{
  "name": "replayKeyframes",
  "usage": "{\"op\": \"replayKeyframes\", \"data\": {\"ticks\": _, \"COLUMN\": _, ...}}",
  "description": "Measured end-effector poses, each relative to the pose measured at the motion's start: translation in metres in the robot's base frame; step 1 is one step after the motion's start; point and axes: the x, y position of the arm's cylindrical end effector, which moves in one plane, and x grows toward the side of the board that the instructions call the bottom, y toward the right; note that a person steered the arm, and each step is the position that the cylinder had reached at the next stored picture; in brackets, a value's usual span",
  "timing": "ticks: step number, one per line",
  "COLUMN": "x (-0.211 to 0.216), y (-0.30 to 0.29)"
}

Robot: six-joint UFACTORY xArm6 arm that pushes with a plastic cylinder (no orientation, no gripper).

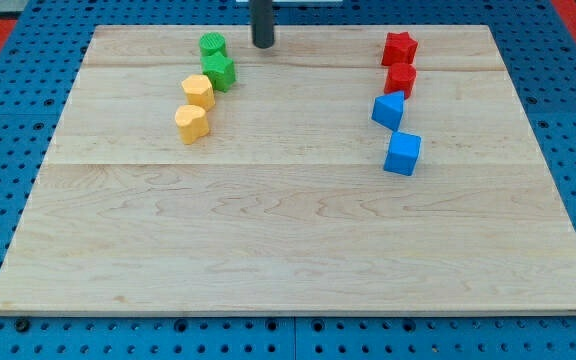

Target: Put the green star in between the green circle and yellow hexagon

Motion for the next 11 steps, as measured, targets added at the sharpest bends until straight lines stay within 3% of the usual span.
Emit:
{"op": "replayKeyframes", "data": {"ticks": 1, "x": 0.012, "y": 0.016}}
{"op": "replayKeyframes", "data": {"ticks": 3, "x": 0.062, "y": -0.011}}
{"op": "replayKeyframes", "data": {"ticks": 9, "x": 0.066, "y": -0.066}}
{"op": "replayKeyframes", "data": {"ticks": 10, "x": 0.070, "y": -0.057}}
{"op": "replayKeyframes", "data": {"ticks": 11, "x": 0.074, "y": -0.004}}
